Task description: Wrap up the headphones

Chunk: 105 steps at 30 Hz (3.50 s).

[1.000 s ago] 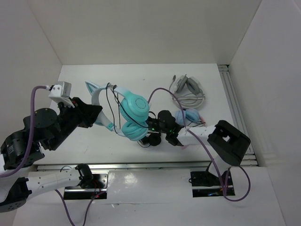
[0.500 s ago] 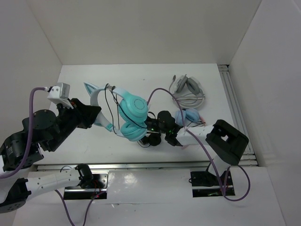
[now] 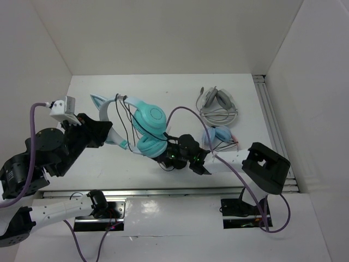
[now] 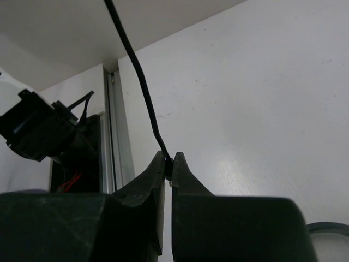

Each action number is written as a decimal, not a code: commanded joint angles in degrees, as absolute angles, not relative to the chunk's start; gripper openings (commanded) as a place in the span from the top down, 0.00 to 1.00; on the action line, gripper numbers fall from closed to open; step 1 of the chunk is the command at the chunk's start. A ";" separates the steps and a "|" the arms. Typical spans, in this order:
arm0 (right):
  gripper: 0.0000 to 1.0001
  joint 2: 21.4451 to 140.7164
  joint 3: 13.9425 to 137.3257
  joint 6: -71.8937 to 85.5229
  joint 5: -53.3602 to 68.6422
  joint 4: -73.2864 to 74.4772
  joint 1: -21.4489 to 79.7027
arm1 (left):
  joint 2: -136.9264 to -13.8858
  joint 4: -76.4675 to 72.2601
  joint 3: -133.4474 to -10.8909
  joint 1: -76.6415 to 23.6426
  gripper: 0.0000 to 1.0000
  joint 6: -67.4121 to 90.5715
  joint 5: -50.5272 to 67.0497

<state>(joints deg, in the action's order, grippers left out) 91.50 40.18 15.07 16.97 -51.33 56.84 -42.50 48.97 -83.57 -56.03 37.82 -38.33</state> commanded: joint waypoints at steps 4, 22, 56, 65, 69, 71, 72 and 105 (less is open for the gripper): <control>1.00 82.01 36.48 9.06 5.99 -42.98 66.79 | -43.59 47.10 -86.84 -56.07 1.00 43.15 -54.56; 0.99 72.60 41.56 0.18 -15.02 -25.94 84.90 | -58.35 56.87 -84.73 -54.32 1.00 51.50 -66.45; 0.99 69.16 63.19 -25.57 -52.89 11.95 97.55 | -61.25 59.77 -70.14 -60.64 1.00 19.78 -27.77; 0.99 66.81 61.00 -32.16 -60.29 9.34 96.60 | -62.49 66.00 -77.07 -60.64 1.00 21.45 -26.98; 0.99 64.34 59.77 -35.32 -59.68 6.16 95.45 | -62.49 67.58 -78.92 -60.64 1.00 20.74 -24.09; 0.99 63.64 58.45 -36.47 -58.89 4.23 94.75 | -62.49 67.59 -79.54 -60.64 1.00 20.21 -21.98; 0.99 63.63 58.45 -37.08 -58.89 3.70 94.22 | -63.10 67.59 -80.06 -60.64 1.00 19.69 -21.28; 0.66 56.51 57.22 -34.28 -57.04 6.33 82.89 | -72.25 76.82 -95.98 -60.64 1.00 17.40 -23.12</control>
